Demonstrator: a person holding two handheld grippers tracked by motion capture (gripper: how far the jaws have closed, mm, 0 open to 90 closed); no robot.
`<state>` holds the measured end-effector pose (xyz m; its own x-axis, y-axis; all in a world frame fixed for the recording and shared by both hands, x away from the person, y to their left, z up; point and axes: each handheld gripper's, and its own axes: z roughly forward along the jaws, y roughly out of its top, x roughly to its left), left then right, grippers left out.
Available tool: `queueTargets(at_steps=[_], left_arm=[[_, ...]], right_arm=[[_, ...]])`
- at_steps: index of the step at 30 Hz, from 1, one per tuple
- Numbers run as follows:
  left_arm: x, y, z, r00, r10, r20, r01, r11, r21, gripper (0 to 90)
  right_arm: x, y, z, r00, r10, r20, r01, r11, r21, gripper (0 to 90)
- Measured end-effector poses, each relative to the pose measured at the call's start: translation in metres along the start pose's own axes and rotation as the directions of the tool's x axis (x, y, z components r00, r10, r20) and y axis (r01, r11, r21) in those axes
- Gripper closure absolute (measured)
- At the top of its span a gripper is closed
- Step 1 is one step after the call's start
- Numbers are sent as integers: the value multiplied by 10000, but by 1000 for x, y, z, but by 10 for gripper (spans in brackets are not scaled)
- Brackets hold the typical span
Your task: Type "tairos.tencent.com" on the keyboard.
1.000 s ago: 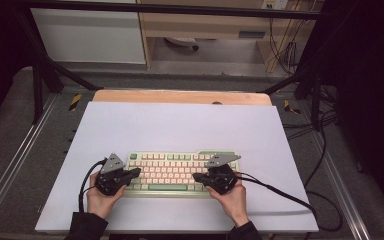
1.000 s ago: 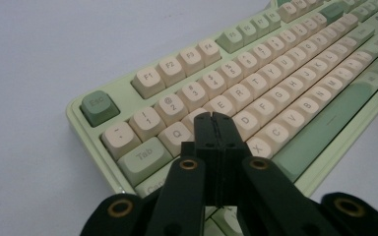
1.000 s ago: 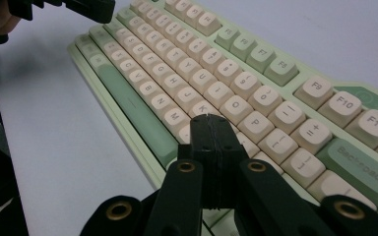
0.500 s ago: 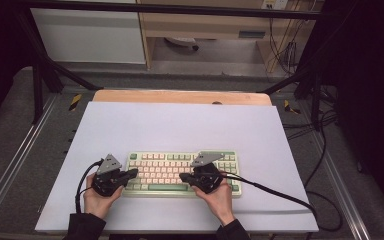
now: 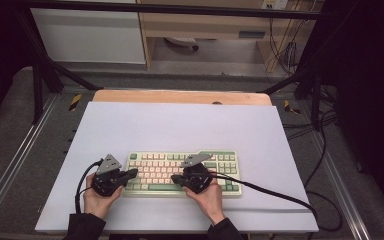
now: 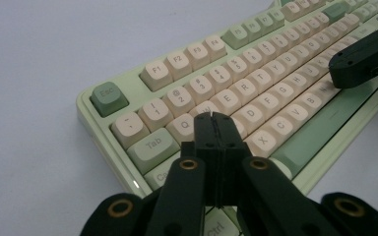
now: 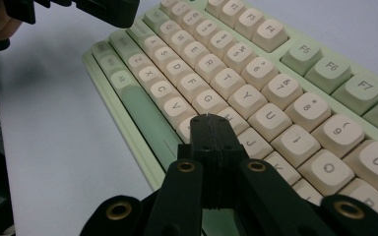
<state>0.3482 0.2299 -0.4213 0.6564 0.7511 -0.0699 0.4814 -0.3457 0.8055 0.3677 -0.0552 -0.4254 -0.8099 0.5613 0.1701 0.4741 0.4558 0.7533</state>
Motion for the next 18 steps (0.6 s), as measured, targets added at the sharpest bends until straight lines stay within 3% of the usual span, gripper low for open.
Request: queueTargets(at_steps=[18], left_arm=[[0,0,0,10000,-5,-17,5,10000,10,900]], right_arm=[[-1,-4,6,9998,-151,104,149,9996,256,900]])
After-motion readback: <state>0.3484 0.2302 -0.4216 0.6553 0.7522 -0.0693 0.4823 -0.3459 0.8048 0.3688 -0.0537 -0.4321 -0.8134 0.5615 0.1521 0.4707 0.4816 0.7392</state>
